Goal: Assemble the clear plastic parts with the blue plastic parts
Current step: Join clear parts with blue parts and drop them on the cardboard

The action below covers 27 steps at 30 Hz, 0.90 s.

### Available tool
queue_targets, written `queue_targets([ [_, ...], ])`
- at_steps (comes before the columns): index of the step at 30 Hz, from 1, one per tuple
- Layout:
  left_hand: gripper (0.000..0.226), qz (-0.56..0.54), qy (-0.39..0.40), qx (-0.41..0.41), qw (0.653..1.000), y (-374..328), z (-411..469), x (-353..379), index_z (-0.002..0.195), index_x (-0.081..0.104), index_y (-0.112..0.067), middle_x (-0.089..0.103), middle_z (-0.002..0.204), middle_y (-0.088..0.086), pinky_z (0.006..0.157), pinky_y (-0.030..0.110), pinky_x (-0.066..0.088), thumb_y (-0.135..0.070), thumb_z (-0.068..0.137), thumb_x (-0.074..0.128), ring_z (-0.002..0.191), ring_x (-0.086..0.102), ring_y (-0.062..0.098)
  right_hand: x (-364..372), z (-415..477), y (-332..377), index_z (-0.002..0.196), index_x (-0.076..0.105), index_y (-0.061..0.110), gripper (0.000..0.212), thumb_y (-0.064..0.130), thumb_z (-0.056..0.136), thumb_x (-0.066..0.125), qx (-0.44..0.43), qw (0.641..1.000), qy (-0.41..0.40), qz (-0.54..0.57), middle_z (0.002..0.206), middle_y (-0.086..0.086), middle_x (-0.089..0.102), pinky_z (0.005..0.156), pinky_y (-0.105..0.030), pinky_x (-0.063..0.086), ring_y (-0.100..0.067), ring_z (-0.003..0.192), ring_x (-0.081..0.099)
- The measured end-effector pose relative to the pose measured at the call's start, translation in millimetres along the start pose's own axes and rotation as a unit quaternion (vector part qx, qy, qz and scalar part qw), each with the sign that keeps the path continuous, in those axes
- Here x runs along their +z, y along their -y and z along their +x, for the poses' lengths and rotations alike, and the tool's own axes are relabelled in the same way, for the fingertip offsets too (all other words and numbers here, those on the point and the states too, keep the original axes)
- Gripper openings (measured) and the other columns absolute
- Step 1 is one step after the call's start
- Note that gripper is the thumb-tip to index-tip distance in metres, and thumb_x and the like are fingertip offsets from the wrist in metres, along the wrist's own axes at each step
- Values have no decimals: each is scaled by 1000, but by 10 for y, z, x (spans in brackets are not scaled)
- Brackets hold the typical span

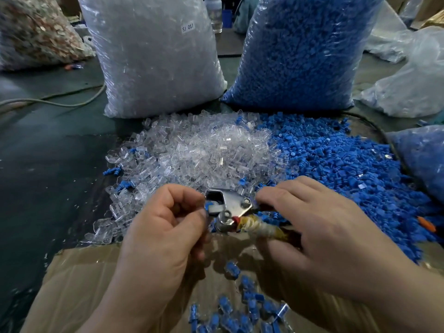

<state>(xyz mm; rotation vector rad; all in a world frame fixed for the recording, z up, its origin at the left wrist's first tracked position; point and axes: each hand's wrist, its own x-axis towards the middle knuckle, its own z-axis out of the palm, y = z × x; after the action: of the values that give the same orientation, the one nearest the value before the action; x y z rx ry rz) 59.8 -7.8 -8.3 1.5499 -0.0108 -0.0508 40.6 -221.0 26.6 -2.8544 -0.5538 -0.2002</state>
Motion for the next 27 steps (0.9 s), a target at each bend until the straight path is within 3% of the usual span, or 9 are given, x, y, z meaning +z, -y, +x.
queue_targets([
  [2, 20, 20, -1, 23, 1000, 12, -8, -8, 78, 70, -32, 68, 67, 5, 43, 24, 50, -12, 77, 70, 48, 59, 17, -15, -10, 1, 130, 55, 24, 59, 50, 78, 44, 2, 1000, 3, 10, 107, 11, 62, 80, -32, 53, -15, 98, 56],
  [6, 15, 21, 9, 43, 999, -7, -22, -13, 80, 70, -34, 67, 66, 5, 45, 24, 51, -29, 66, 67, 48, 60, 17, -34, -12, 6, 129, 55, 23, 59, 51, 78, 45, -2, 1000, 6, -4, 106, 11, 61, 79, -23, 46, -12, 97, 57],
  [16, 16, 38, 13, 101, 994, -44, -46, 2, 82, 69, -33, 69, 74, 3, 47, 22, 53, -24, 69, 67, 52, 62, 14, -47, -7, -13, 130, 55, 24, 58, 50, 79, 47, -18, 1000, 8, -9, 106, 14, 61, 80, -20, 41, -9, 95, 56],
  [27, 16, 43, 18, 73, 996, -98, -77, 32, 80, 69, -33, 69, 75, 10, 49, 28, 57, -26, 66, 67, 53, 63, 19, -33, 3, 24, 116, 67, 23, 49, 49, 79, 48, -33, 999, -13, 12, 87, 13, 65, 67, -29, 55, -11, 76, 62],
])
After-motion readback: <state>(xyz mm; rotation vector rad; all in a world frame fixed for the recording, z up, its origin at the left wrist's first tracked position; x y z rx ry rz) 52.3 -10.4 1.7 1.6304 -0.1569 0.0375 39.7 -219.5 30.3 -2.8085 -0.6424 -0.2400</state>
